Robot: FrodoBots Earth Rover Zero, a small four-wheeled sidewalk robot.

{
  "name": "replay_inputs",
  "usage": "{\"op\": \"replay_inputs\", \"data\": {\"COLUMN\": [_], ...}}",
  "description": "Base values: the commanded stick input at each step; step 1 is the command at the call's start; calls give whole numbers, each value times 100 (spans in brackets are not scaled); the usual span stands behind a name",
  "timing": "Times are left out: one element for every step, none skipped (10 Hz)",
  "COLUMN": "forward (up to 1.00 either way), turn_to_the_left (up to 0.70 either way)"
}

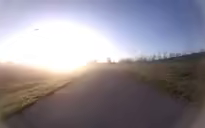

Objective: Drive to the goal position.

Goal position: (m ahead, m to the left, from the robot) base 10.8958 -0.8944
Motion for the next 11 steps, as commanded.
{"op": "replay_inputs", "data": {"forward": [100, 100, 100, 100, 100, 100, 100, 100, 100, 100, 100], "turn_to_the_left": [0, 0, 0, 0, 0, 0, 0, 0, 0, 0, 0]}}
